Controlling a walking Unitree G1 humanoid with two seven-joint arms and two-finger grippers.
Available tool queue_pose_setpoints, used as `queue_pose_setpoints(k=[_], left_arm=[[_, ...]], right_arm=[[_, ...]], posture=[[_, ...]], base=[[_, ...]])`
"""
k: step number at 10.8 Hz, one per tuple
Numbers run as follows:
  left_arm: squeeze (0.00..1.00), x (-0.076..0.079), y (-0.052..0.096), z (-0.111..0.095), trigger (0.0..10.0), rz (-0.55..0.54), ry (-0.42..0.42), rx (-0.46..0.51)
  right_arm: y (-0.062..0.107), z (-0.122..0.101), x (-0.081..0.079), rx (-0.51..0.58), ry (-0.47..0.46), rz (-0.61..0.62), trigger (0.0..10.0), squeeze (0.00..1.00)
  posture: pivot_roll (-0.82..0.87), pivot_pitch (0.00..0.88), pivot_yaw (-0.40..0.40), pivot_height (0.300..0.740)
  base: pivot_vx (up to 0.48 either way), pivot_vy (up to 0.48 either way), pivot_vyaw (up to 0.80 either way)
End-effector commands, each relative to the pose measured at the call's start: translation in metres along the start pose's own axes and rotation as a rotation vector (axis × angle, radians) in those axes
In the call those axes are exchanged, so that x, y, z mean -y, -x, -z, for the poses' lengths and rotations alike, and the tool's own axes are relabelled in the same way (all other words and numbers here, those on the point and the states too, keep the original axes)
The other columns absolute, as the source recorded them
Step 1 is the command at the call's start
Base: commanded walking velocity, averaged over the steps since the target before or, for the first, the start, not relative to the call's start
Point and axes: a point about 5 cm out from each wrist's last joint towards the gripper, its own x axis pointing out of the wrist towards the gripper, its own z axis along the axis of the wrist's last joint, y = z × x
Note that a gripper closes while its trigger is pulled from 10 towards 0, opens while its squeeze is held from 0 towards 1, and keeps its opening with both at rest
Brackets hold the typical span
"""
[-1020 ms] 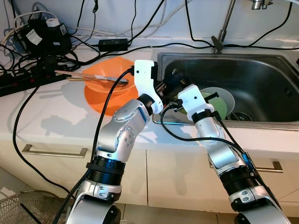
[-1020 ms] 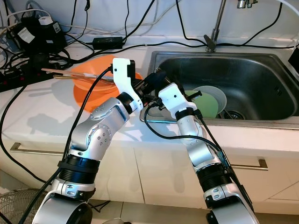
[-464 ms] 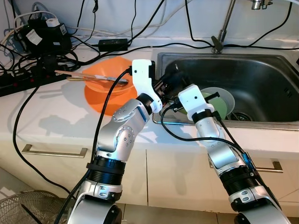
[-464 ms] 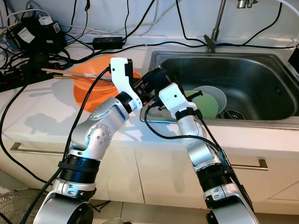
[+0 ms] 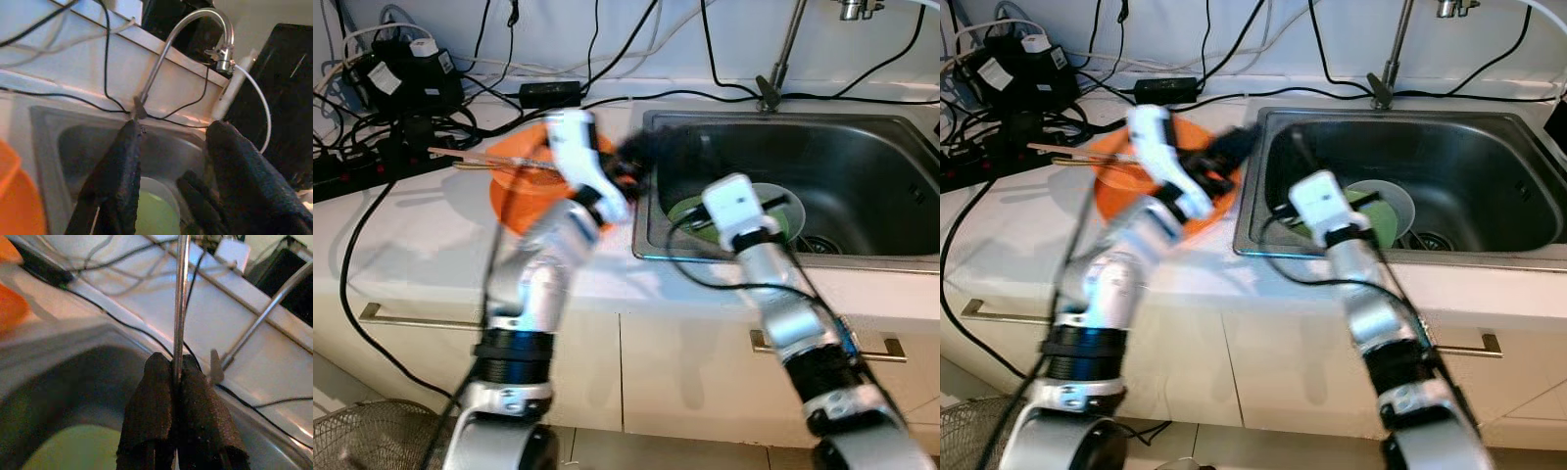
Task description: Kitchen organization
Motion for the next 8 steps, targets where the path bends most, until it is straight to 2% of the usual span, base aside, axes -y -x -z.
queue_pose_setpoints(k=[1,2,3,4,5,6,7,8], left_arm=[[0.8,-0.002,0.004,-0.001,10.0,-0.005,-0.002,-0.006],[0.0,-0.004,0.008,0.001,10.0,-0.003,-0.023,-0.026],[0.0,-0.007,0.012,0.006,10.0,-0.005,-0.072,-0.067],[0.0,-0.006,0.017,0.018,10.0,0.023,-0.111,-0.141],[0.0,-0.004,0.02,0.028,10.0,0.048,-0.146,-0.201],[0.0,-0.001,0.023,0.042,10.0,0.087,-0.189,-0.282],[0.0,-0.001,0.024,0.045,10.0,0.093,-0.196,-0.296],[0.0,-0.002,0.025,0.054,10.0,0.099,-0.247,-0.353]], right_arm=[[-0.006,-0.004,0.01,0.006,-0.013,0.041,0.0,0.0],[-0.009,0.0,0.019,-0.013,-0.014,0.061,0.0,0.0],[-0.013,0.003,0.028,-0.032,-0.016,0.081,0.8,0.0],[-0.02,0.006,0.041,-0.066,-0.04,0.11,10.0,0.0],[-0.026,0.007,0.048,-0.097,-0.056,0.119,10.0,0.0],[-0.034,0.013,0.057,-0.181,-0.119,0.128,10.0,0.0],[-0.036,0.014,0.059,-0.198,-0.134,0.128,10.0,0.0],[-0.04,0.018,0.063,-0.257,-0.16,0.117,10.0,0.0]], posture=[[0.07,0.0,0.062,0.74],[0.07,0.0,0.057,0.74],[0.08,0.0,0.054,0.74],[0.08,0.0,0.052,0.74],[0.07,0.0,0.053,0.74],[0.07,0.0,0.051,0.74],[0.07,0.0,0.051,0.74],[0.07,0.0,0.049,0.74]], base=[[0.0,0.0,0.0],[0.0,0.0,0.0],[0.0,0.0,0.0],[0.0,0.0,0.0],[0.0,0.0,0.0],[0.0,0.0,0.0],[0.0,0.0,0.0],[0.0,0.0,0.0]])
